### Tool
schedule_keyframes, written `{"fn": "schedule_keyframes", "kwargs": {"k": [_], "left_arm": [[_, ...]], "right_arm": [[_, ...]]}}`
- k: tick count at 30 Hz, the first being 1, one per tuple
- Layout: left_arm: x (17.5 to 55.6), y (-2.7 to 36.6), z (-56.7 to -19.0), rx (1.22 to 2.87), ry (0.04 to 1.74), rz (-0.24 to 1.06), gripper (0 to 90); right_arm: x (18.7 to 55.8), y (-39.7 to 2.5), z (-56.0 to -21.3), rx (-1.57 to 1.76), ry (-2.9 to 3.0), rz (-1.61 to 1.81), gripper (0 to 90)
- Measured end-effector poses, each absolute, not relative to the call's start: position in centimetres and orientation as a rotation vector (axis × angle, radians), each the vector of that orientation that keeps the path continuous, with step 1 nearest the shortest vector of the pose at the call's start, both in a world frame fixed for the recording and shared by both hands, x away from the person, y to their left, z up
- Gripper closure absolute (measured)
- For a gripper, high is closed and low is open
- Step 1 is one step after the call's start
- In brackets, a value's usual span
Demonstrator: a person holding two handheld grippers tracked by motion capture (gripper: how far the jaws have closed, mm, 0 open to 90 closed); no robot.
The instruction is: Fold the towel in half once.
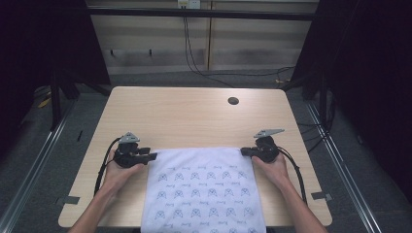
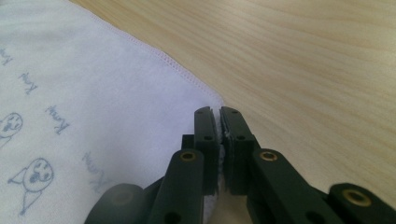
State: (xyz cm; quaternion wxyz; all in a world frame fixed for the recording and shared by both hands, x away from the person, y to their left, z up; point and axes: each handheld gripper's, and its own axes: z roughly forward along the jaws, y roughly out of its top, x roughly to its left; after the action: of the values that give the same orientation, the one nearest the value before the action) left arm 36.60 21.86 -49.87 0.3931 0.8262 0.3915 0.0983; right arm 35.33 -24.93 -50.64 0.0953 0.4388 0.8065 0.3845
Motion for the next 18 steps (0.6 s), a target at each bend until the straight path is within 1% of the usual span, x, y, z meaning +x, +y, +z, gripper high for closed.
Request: {"fn": "schedule_keyframes", "kwargs": {"k": [2, 3, 5, 7, 9, 10, 12, 16, 18], "left_arm": [[36.9, 21.7, -50.3, 2.111, 0.997, 0.291, 53.8], [37.0, 21.7, -50.5, 2.103, 0.978, 0.278, 52.3], [36.9, 21.5, -50.4, 2.107, 0.980, 0.256, 52.2], [36.4, 21.0, -50.4, 2.148, 0.926, 0.283, 53.0], [36.1, 20.7, -50.4, 2.144, 0.896, 0.209, 64.6], [36.0, 20.6, -50.4, 2.147, 0.889, 0.208, 75.5], [36.0, 20.5, -50.4, 2.150, 0.887, 0.196, 84.6], [36.1, 21.1, -50.1, 2.136, 0.897, 0.146, 86.5], [36.5, 22.0, -49.3, 2.078, 0.916, 0.132, 86.6]], "right_arm": [[35.3, -24.9, -50.6, 1.300, 2.386, 1.135, 85.9], [35.3, -24.8, -50.6, 1.295, 2.387, 1.132, 85.8], [35.1, -24.7, -50.6, 1.296, 2.386, 1.116, 85.7], [35.1, -24.7, -50.6, 1.281, 2.384, 1.116, 85.7], [35.1, -24.7, -50.6, 1.283, 2.392, 1.126, 85.8], [35.1, -24.7, -50.6, 1.283, 2.395, 1.129, 86.0], [35.0, -24.7, -50.5, 1.289, 2.405, 1.133, 86.1], [34.8, -24.7, -50.2, 1.317, 2.408, 1.167, 86.8], [34.9, -24.8, -49.5, 1.314, 2.409, 1.208, 86.9]]}}
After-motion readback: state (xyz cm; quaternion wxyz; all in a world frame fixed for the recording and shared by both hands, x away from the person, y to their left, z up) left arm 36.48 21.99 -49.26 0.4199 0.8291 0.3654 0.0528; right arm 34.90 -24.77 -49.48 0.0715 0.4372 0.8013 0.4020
